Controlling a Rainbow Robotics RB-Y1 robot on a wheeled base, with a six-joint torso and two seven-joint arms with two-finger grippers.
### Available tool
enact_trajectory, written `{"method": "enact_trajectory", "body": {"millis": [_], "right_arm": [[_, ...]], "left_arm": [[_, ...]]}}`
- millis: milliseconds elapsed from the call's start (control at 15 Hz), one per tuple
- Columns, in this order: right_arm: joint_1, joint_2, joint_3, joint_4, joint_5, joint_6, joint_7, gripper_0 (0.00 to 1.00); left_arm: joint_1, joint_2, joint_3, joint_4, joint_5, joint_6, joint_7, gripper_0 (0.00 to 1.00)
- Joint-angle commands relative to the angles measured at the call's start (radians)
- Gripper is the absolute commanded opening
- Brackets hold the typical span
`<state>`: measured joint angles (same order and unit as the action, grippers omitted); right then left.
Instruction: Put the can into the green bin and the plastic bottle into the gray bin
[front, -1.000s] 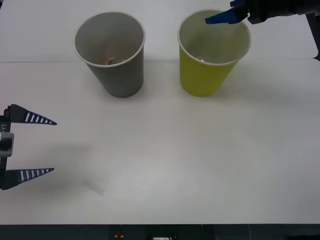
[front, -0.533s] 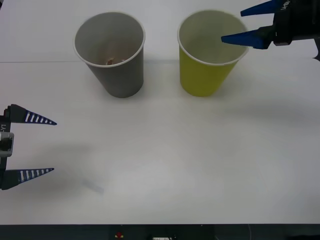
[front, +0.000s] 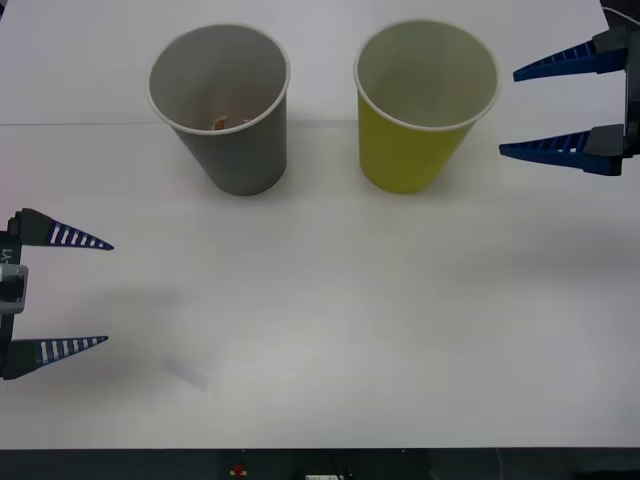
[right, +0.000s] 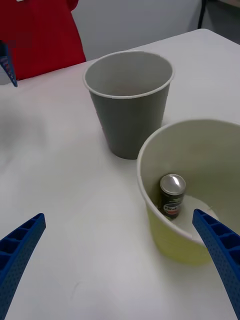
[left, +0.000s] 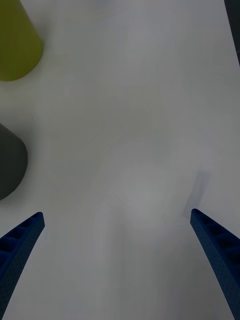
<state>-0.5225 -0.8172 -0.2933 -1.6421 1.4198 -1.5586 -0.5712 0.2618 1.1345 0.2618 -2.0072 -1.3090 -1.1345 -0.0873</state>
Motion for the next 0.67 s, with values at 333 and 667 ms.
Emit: {"method": "enact_trajectory", "body": {"millis": [333, 667], "right_arm": [[0.222, -0.088, -0.052, -0.097, -0.102, 0.000, 0.148, 1.00], [0.360, -0.146, -0.089, -0.134, -0.148, 0.000, 0.195, 1.00]], "left_arm": [[0.000, 0.000, 0.000, 0.000, 0.000, 0.000, 0.000, 1.00], [0.000, 0.000, 0.000, 0.000, 0.000, 0.000, 0.000, 1.00]]}}
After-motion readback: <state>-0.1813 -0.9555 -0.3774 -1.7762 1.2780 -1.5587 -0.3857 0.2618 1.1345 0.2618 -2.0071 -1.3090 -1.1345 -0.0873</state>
